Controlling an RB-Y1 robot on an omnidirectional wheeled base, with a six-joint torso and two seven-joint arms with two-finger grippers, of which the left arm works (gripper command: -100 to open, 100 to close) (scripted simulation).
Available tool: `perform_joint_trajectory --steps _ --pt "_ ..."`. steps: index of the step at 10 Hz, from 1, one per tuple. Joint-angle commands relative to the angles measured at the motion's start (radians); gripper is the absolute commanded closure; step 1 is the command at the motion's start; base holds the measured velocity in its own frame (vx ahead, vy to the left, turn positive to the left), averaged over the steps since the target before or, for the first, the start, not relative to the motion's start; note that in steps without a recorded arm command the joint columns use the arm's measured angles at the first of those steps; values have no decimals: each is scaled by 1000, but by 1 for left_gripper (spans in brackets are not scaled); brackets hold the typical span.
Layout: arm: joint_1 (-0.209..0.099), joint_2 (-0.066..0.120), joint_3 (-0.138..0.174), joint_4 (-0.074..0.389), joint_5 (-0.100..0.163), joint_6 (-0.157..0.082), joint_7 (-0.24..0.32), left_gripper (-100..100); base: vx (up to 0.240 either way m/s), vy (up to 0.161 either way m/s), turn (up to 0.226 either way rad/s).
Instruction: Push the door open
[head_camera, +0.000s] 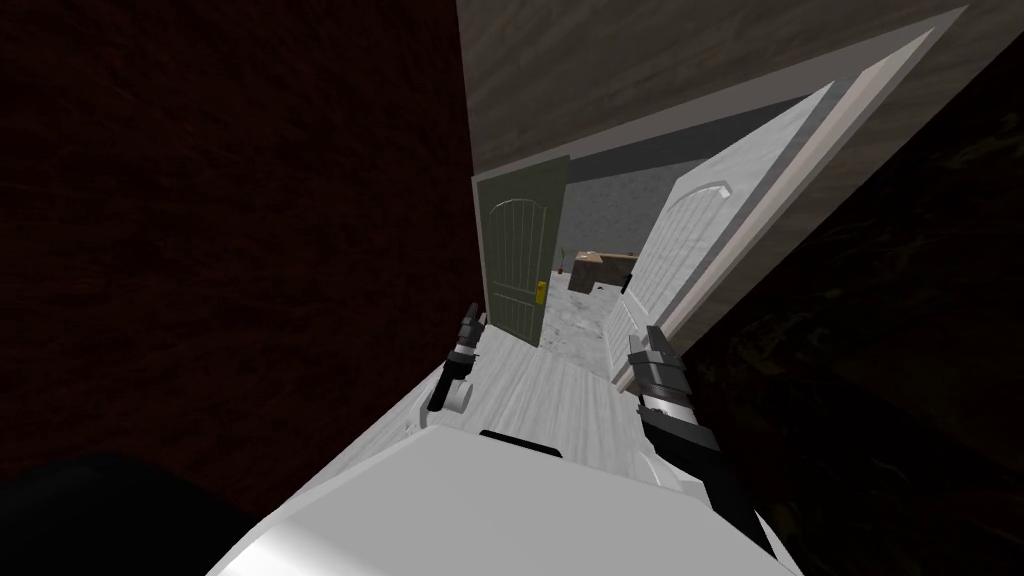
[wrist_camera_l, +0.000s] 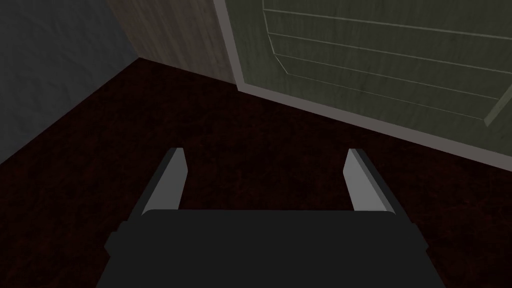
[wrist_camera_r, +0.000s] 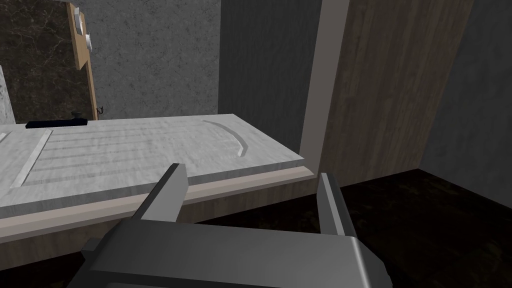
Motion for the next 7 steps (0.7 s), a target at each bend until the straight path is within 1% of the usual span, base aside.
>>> perform_joint_trajectory --steps 1,6,7 --pt "-23 3 -3 41 3 2 -3 -100 98 -26 -24" --pt "-109 11 -11 173 12 10 -10 -100 101 -12 -19" --pt "-127 11 -13 206 14 11 -12 -100 90 -11 -26"
